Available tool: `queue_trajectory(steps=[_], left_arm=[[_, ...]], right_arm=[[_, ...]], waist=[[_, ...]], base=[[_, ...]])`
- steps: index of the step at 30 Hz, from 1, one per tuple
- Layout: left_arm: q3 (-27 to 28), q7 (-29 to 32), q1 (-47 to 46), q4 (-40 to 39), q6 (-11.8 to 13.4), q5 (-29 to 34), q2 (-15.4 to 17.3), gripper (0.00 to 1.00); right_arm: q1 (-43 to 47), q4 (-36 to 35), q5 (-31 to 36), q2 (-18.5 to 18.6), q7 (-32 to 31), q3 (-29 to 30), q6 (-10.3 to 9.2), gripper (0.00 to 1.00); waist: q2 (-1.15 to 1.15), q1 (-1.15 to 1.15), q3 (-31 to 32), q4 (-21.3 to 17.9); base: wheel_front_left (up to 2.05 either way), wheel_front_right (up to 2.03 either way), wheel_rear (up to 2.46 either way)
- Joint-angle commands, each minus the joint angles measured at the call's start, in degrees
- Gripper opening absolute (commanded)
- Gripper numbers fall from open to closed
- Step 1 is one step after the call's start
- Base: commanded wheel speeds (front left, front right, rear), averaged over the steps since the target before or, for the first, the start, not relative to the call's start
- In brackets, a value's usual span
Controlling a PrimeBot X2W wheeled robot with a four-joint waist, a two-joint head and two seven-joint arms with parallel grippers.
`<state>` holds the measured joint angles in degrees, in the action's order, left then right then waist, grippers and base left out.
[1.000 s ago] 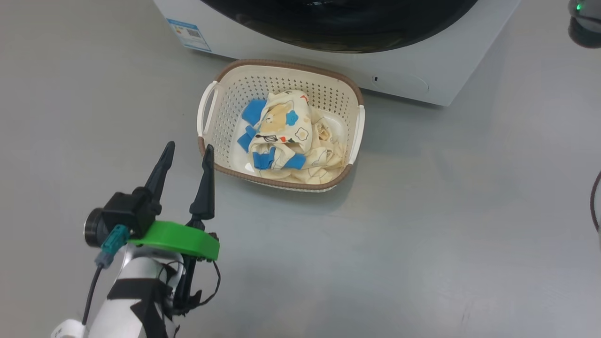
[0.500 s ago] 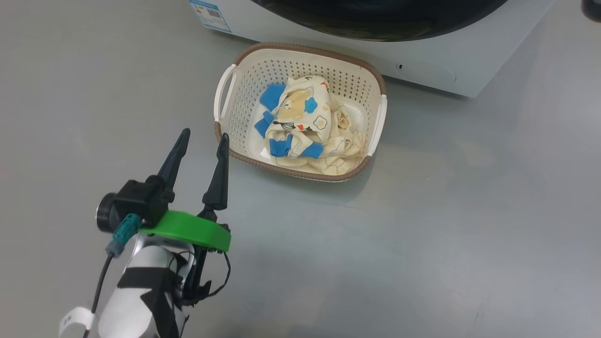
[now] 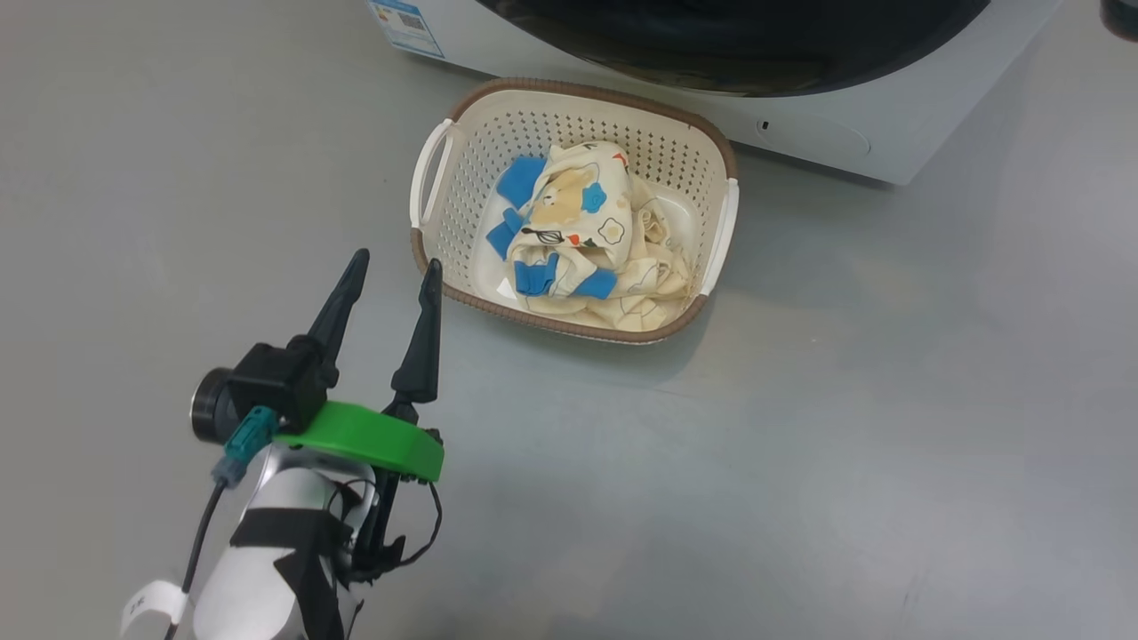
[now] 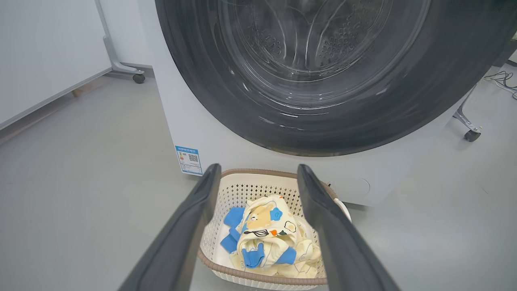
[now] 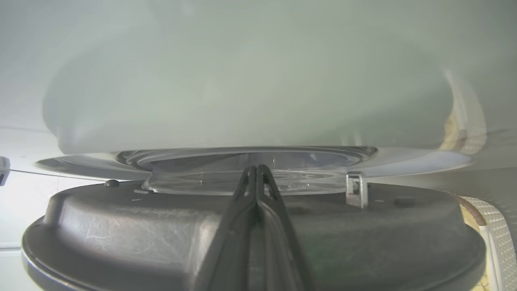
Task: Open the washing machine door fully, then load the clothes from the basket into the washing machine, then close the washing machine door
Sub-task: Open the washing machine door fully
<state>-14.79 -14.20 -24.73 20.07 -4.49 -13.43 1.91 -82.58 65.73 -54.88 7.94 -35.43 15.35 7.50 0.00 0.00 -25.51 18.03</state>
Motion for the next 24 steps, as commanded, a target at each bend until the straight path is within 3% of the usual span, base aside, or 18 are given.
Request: queue_trajectory(steps=[1,16,24], left_arm=[[1.6,-0.8,-1.2,-1.5,0.2,0.2,1.0,1.00],[1.1,-0.8,-0.6,-0.6,0.9,0.4,1.0,1.00],[1.1,-0.8,0.1,0.2,0.6,0.3,1.0,1.00]], right_arm=[[-1.5,-2.1,-0.3,-2.9,-2.1,-1.2,-0.01,0.00],[5.6,-7.6,-3.6,-4.5,-13.5,-5.4,-0.01,0.00],[11.8,-13.6,-8.6,-5.0,-19.4,-8.2,-0.01,0.00]], waist=[[0.00,0.00,0.2,-0.2],[0.00,0.00,2.9,-1.8],[0.00,0.00,4.9,-2.1]], base=[[0.00,0.00,0.00],[0.00,0.00,0.00],[0.00,0.00,0.00]])
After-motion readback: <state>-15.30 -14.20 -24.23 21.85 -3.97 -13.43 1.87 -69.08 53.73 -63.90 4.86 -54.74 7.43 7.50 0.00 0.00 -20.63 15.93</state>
